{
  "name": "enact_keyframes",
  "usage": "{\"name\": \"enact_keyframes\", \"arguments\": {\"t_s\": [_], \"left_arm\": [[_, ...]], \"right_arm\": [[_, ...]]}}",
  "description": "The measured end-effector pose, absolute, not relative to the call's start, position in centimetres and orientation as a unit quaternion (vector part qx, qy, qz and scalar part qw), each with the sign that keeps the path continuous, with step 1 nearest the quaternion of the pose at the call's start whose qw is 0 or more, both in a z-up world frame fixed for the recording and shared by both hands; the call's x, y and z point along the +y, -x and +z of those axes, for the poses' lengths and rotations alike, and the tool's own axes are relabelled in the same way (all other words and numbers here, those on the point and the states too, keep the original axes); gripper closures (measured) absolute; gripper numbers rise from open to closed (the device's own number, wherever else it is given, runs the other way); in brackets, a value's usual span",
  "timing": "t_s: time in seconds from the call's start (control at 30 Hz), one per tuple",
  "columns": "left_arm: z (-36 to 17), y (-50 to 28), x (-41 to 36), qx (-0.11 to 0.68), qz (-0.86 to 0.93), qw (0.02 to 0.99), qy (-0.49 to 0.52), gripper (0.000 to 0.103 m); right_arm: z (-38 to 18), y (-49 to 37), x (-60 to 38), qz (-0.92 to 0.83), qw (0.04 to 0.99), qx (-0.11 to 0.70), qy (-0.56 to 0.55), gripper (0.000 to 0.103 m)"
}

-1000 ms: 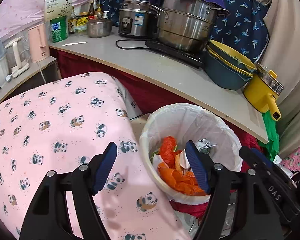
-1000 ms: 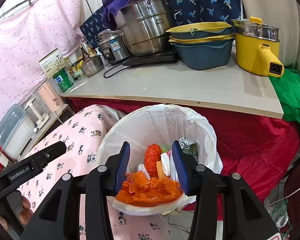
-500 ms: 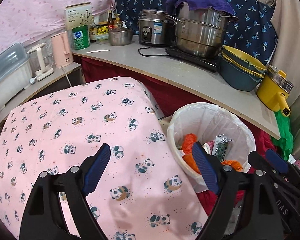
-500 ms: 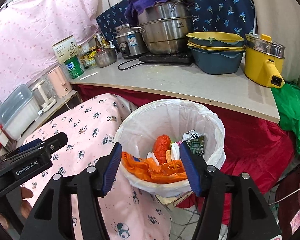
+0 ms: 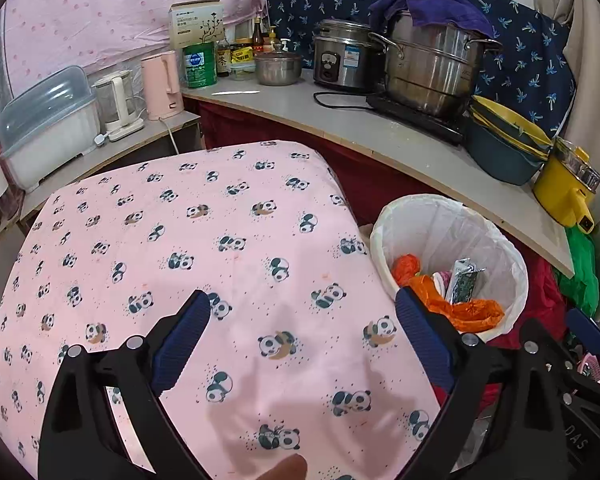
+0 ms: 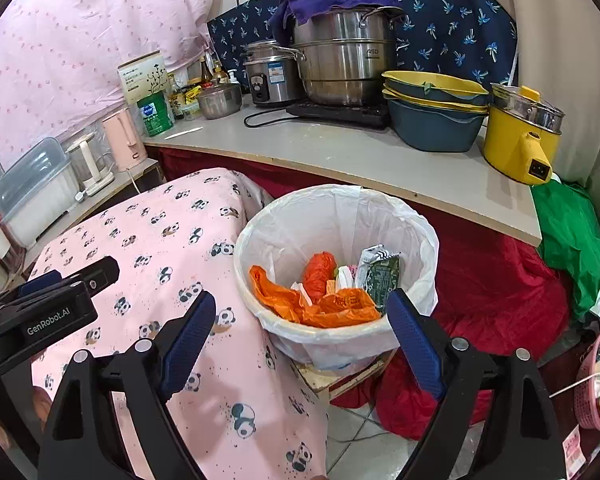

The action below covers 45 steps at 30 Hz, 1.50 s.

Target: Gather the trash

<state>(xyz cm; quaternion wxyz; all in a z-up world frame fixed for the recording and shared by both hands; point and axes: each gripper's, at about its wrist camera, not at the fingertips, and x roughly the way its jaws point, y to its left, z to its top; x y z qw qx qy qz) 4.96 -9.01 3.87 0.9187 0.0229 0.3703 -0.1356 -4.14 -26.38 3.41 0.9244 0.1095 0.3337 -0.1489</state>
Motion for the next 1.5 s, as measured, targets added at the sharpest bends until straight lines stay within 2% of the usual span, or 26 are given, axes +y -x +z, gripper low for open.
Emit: {"name": "enact_keyframes", "arguments": {"t_s": [0.2, 0.4, 1.5], "left_arm": [[3.3, -3.5, -8.6, 0.373, -0.132, 0.918, -0.031, 0.013], [2.9, -2.2, -8.4, 0.371, -0.132, 0.918, -0.042, 0.013], [1.6, 0.0, -9.0, 0.375, -0.132, 0.916, -0.059, 0.014]], "right_arm": [[2.7, 5.3, -25.9, -0.143, 0.922, 0.344, -0.107, 0.017], [2.0, 6.3, -25.4, -0.139, 0.924, 0.340, -0.102, 0.007], [0.2, 6.9, -25.4, -0.144, 0.916, 0.363, -0.095, 0.007]]}}
